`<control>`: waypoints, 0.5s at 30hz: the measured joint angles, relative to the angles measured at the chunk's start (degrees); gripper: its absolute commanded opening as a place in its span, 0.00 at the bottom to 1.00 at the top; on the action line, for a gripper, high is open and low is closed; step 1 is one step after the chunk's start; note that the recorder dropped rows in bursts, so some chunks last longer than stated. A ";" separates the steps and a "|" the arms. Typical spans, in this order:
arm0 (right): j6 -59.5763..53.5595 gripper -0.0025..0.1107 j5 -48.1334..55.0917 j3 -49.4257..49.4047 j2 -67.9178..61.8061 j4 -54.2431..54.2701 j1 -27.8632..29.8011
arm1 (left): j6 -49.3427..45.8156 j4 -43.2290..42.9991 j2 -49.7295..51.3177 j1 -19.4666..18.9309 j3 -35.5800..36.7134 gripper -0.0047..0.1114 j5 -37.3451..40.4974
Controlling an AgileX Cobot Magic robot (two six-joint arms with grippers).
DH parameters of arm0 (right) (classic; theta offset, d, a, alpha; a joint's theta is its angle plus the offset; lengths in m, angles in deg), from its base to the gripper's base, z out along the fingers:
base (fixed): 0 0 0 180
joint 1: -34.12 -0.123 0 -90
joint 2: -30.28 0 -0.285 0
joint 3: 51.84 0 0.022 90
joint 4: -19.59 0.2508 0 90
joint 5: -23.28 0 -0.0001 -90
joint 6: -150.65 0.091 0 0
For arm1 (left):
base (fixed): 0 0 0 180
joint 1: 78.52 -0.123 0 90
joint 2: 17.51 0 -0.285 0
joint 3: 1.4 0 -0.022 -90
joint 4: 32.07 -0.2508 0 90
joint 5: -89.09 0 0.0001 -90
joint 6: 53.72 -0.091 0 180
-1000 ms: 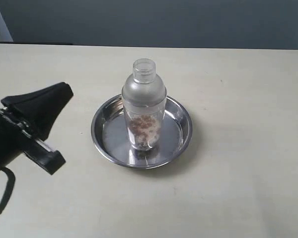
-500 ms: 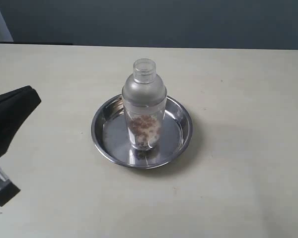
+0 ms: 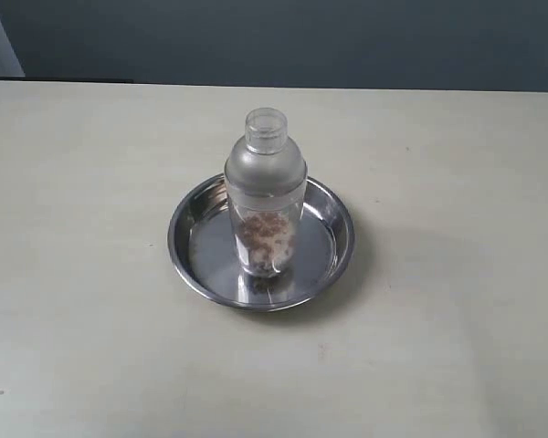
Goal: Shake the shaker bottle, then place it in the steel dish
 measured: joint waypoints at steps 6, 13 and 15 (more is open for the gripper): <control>0.00 0.02 0.00 0.00 0.00 0.00 0.00 | 0.09 -1.55 -3.52 -0.74 0.00 0.04 6.20; 0.00 0.02 0.00 0.00 0.00 0.00 0.00 | 0.35 -1.57 -5.38 -2.09 2.32 0.04 7.85; 0.00 0.02 0.00 0.00 0.00 0.00 0.00 | 1.14 -1.57 -5.91 -3.23 3.64 0.04 7.98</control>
